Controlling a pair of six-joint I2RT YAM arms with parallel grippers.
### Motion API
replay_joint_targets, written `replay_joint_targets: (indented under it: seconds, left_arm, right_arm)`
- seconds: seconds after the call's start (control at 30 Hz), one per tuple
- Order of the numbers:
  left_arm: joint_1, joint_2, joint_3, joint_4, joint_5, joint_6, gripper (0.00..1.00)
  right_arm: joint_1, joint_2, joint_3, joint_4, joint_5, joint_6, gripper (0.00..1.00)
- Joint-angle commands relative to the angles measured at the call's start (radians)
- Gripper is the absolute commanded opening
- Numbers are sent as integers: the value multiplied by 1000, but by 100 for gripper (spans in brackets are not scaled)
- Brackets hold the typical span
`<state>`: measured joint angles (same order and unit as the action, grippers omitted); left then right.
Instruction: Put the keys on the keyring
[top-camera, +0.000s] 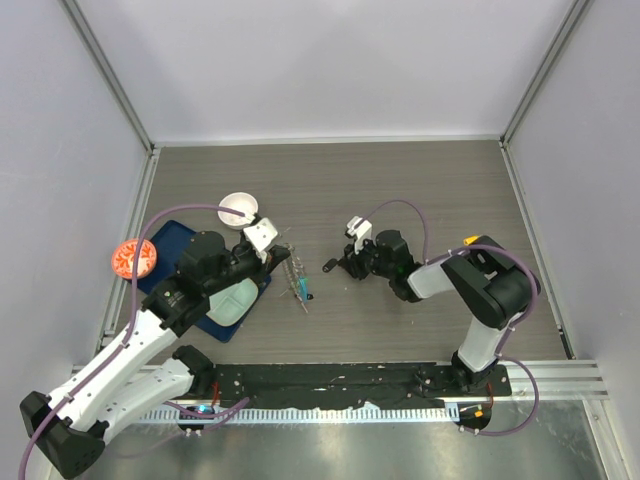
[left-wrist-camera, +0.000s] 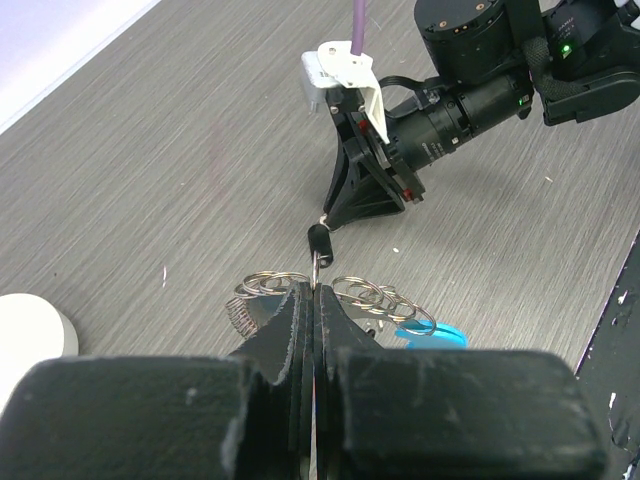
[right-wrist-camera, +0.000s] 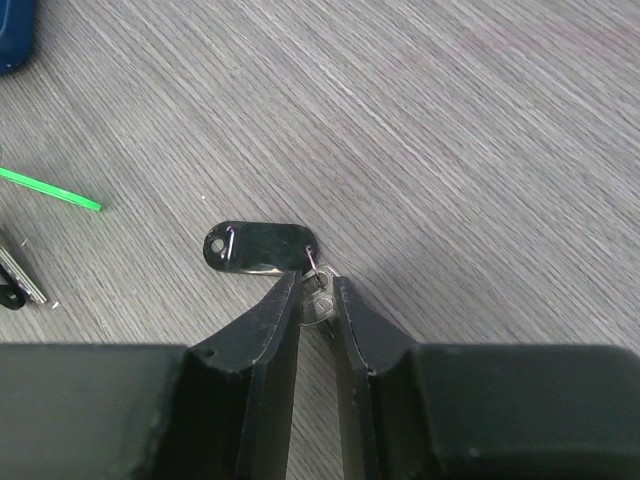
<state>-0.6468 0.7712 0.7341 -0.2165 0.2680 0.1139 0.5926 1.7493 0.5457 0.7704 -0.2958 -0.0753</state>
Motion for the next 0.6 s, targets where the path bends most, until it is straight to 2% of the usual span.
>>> replay_joint_targets:
  seconds: [0.0, 0.57]
  left_arm:
    - [-5, -4, 7, 52, -10, 15, 0]
    - [-5, 8, 7, 49, -10, 18, 0]
  right_arm:
    - [-4, 19, 34, 24, -12, -20, 25]
    - [-7, 21, 60, 12, -31, -41, 22]
